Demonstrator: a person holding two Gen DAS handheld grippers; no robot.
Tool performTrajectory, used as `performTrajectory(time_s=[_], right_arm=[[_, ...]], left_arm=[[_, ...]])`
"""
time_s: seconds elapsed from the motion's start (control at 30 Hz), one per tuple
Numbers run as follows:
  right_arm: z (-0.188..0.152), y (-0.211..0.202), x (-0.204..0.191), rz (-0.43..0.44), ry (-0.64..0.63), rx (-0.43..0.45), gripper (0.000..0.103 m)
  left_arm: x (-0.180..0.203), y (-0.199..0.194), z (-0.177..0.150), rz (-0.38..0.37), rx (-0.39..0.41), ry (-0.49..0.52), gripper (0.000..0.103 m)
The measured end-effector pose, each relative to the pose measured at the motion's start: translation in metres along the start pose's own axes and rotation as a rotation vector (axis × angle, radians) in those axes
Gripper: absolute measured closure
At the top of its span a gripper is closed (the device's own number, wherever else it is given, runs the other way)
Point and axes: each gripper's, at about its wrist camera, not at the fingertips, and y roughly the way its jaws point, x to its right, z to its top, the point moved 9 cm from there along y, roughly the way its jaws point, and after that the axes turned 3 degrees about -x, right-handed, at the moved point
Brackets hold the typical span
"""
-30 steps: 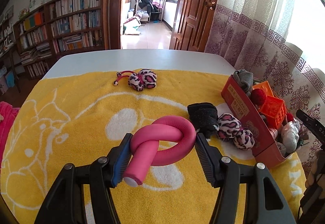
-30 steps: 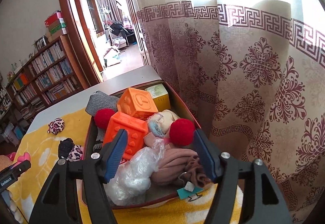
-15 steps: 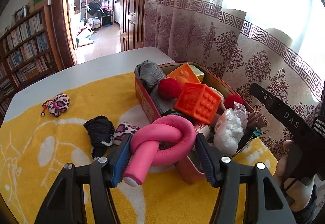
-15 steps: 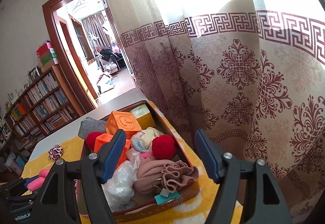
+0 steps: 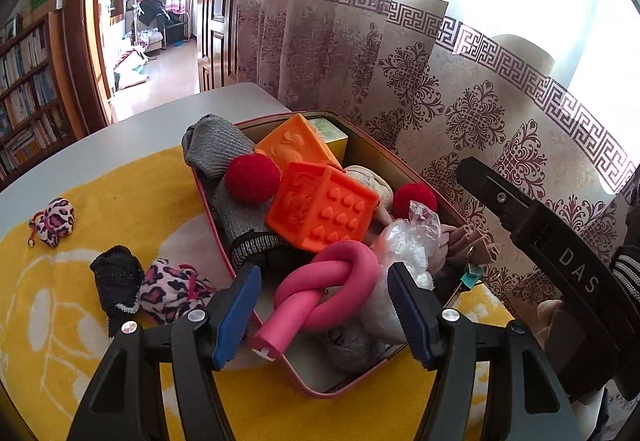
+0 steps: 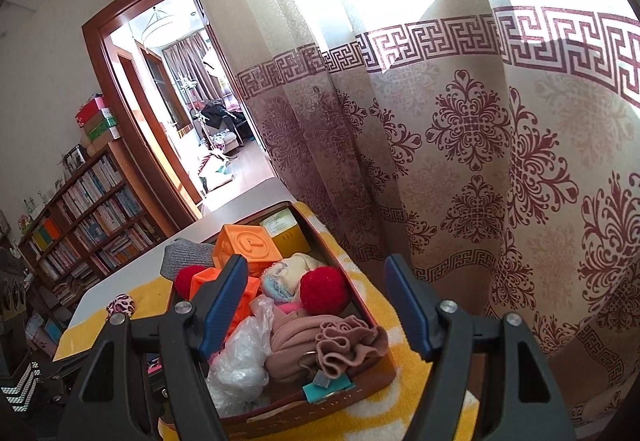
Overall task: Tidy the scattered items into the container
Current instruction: 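Move both tools back over the remaining items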
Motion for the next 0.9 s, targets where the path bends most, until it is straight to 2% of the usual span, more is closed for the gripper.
performTrajectory(time_s=[0.13,0.3,0.67,0.9], right_arm=[[-0.001,-0.001,-0.001,-0.001,-0.004,0.002,0.029],[-0.004,-0.001,-0.005,-0.004,-0.033,0.008,0.029],[-0.011,0.003,-0.014,-0.018,-0.097,0.004,0.029],[-0.012,0.003,-0.023,-0.023,-0.137,0.008,0.029]], left_arm=[[-0.019,-0.013,0.002,0.024,0.03,-0.035,0.036],[-0.062,-0.032,-0.003,0.085,0.058,-0.113,0.036],[-0.168,-0.062,-0.039,0.193,0.066,-0.321,0.036],[-0.197,-0.077,-0.058,0.224,0.065,-0.347,0.036]])
